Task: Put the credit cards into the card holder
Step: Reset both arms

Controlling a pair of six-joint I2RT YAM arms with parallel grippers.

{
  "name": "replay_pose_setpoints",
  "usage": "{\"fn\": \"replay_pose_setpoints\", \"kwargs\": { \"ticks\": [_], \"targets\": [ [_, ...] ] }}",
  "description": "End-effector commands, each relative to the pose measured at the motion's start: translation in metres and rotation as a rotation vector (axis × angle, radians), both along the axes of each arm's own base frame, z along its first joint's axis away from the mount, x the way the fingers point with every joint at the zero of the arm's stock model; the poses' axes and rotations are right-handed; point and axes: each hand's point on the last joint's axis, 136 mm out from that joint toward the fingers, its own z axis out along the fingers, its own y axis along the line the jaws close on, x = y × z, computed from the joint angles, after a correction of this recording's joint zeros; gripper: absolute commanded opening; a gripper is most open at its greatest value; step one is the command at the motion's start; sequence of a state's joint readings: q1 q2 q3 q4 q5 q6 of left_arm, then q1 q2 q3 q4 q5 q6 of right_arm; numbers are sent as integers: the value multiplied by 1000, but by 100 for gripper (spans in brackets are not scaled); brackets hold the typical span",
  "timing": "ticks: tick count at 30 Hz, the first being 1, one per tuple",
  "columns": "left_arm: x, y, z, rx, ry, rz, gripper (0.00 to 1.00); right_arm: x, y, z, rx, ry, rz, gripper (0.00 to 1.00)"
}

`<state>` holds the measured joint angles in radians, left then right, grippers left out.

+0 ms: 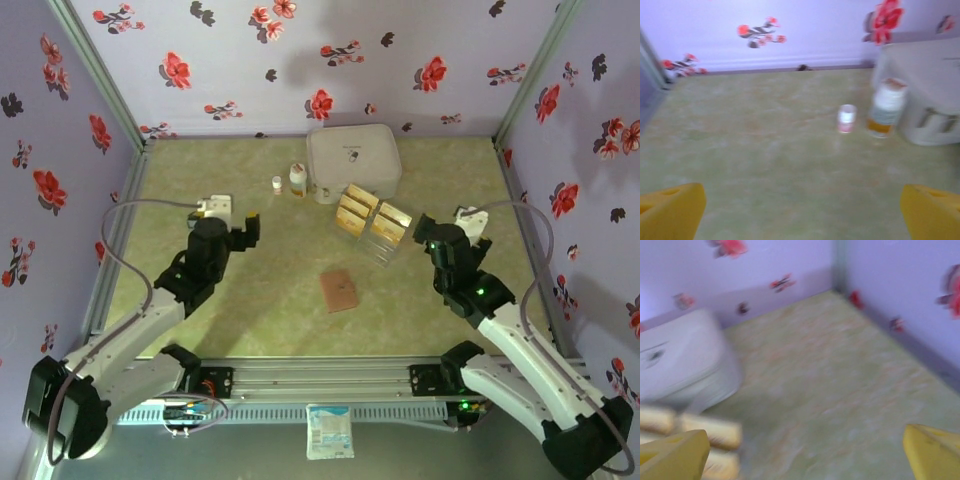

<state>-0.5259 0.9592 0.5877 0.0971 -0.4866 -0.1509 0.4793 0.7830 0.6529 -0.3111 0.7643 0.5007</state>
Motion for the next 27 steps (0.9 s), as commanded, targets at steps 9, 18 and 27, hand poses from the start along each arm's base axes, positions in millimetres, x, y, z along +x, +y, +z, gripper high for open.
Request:
{"fn": "replay_pose_setpoints", "kwargs": {
  "ticks": [9, 18, 27],
  "targets": [
    [19, 126, -32, 129, -58, 301, 100, 24, -119, -58, -260, 80, -503, 99],
    [48, 111, -87, 126, -41, 213, 100, 75, -79, -106, -224, 34, -124, 99],
    [70, 107, -122, 44, 26, 123, 100, 96, -51, -131, -92, -16, 108, 99]
  ]
}}
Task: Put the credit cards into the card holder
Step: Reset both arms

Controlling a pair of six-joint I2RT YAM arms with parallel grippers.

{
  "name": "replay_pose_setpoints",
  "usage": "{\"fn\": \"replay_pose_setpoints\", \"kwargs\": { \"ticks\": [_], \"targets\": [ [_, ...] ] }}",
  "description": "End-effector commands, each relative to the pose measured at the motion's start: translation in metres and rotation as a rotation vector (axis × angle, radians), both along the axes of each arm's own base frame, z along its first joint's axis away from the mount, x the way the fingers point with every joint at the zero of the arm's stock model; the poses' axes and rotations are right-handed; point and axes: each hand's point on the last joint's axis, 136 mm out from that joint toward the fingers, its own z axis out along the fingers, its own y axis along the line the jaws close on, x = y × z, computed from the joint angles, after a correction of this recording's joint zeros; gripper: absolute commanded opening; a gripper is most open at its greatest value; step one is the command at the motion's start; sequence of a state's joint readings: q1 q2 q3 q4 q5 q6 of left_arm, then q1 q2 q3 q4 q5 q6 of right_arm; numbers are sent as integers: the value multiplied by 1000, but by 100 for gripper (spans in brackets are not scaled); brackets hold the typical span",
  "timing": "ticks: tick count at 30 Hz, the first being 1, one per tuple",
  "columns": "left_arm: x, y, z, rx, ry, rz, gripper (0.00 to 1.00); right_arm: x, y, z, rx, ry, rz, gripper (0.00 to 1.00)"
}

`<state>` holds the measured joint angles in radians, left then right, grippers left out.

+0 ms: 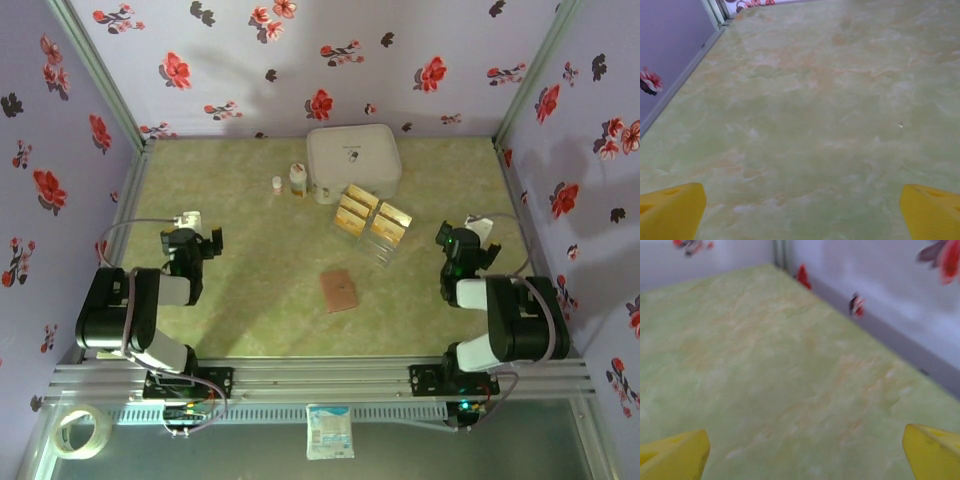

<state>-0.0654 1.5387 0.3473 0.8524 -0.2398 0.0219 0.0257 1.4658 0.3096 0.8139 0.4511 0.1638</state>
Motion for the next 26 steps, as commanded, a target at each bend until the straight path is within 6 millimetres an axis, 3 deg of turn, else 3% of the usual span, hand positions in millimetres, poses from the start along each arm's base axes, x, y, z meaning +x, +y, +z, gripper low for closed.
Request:
{"fn": "replay_pose_setpoints", "kwargs": {
  "ticks": [1, 2, 4, 6, 8, 11, 26],
  "targets": [
    [19, -1, 22, -64, -77, -50, 100, 27, 29, 9, 24, -84, 186, 99],
    [20, 1, 21, -93, -63, -57, 100, 31, 28, 12, 11, -133, 179, 99],
    [20, 1, 21, -101, -64, -59, 100, 32, 26, 4, 53, -4, 160, 99],
    [20, 1, 20, -103, -60, -60, 100, 37, 25, 8, 27, -80, 164, 99],
    [21, 2, 20, -109, -59, -61, 100, 34, 25, 4, 45, -12, 160, 99],
    [21, 3, 19, -109, -59, -59, 100, 32, 25, 9, 14, -71, 156, 99],
    [19, 0, 21, -76, -73, -57, 100, 33, 26, 7, 24, -48, 163, 99]
  ]
}}
